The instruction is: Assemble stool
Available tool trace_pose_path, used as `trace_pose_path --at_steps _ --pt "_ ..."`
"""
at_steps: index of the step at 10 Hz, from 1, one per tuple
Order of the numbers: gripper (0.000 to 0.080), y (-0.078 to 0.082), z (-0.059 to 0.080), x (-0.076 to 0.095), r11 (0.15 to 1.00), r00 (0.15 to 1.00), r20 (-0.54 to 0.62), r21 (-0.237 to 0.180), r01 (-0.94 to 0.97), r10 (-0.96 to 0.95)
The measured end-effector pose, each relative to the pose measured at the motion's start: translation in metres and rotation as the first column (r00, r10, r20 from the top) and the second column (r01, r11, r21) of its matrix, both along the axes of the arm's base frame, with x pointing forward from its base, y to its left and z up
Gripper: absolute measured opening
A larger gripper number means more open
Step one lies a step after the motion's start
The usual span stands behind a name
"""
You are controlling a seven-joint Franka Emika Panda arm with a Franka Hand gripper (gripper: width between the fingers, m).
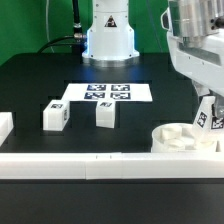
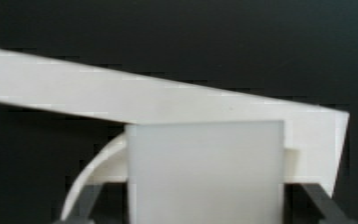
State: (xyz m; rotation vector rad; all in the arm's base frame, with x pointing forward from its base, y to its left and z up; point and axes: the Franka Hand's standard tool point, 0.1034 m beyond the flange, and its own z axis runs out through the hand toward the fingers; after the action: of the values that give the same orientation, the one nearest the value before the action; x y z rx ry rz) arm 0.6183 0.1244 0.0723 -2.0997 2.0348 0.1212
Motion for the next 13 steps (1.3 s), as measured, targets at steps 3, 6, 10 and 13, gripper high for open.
trace_pose_path --at_steps 3,6,10,13 --pt "0.0337 0.000 0.000 -0.004 0.929 0.930 0.033 0.081 0.362 -0.365" --pt "0.0337 -0.004 -0.001 -0.004 0.832 0.840 -0.006 0.134 0.539 -0.543" --pt "0.0524 -0.008 0.016 -0.003 0.849 0.857 0.018 0.151 0.507 -0.515" --pt "0.0642 -0.021 0.059 -0.013 0.888 0.897 0.046 0.166 0.428 -0.440"
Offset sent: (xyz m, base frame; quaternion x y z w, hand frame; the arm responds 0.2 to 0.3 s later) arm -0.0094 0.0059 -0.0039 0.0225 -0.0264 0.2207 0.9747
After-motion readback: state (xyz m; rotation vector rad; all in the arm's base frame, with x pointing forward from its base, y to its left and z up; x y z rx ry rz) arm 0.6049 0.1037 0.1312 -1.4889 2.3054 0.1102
